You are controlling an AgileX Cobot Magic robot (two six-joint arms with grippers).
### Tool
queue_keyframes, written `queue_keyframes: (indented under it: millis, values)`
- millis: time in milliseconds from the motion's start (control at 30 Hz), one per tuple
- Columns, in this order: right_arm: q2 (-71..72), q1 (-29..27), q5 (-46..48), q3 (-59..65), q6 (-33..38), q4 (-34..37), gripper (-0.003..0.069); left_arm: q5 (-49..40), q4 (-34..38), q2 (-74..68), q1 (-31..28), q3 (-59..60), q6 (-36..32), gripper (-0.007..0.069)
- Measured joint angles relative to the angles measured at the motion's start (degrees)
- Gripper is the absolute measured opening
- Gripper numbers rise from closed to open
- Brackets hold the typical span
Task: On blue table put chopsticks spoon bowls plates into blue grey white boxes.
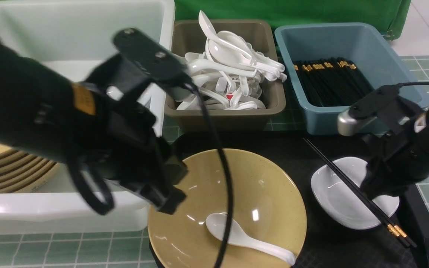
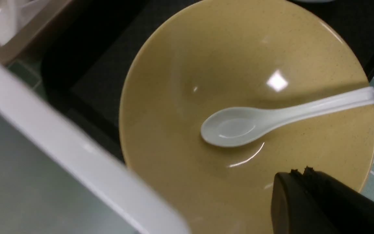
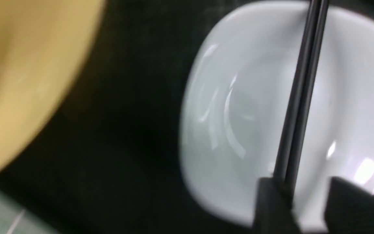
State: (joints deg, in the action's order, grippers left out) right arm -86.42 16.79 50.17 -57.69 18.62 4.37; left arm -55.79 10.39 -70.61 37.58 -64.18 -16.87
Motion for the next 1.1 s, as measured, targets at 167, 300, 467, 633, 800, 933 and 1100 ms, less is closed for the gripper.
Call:
queue_keyframes:
  millis: [167,300,467,633,800,933,1100]
  values:
    - [-7.1,0.0,-2.0,-3.3,-1.0,-0.3,0.0532,1.3,-0.2,-3.1,0.2,0.0,0.0,-0.0012]
    - [-11.5,0.0,-1.4,-4.2,-1.8,-0.4,0.0519,1.9,-0.6,-3.7,0.2,0.0,0.0,-0.0012]
    - [-13.5,0.1,-1.1,-4.3,-3.3,-0.4,0.036,3.7,-1.0,-3.8,0.2,0.0,0.0,-0.0012]
    - [-13.5,0.2,1.5,-4.7,-6.8,-1.1,0.016,4.8,-1.0,-3.9,0.2,0.0,0.0,-0.0012]
    - [-10.1,0.2,6.5,-4.9,-6.9,-1.2,0.016,5.9,0.3,-3.9,0.2,0.0,0.0,-0.0012]
    - [-1.9,0.1,7.3,-6.8,-6.9,-1.4,0.016,12.4,4.4,-5.0,0.2,-0.5,0.0,-0.0012]
    - [0.7,-2.0,2.2,-15.4,-8.0,-1.3,0.016,19.5,5.1,-11.3,-0.3,-8.0,0.0,-0.0012]
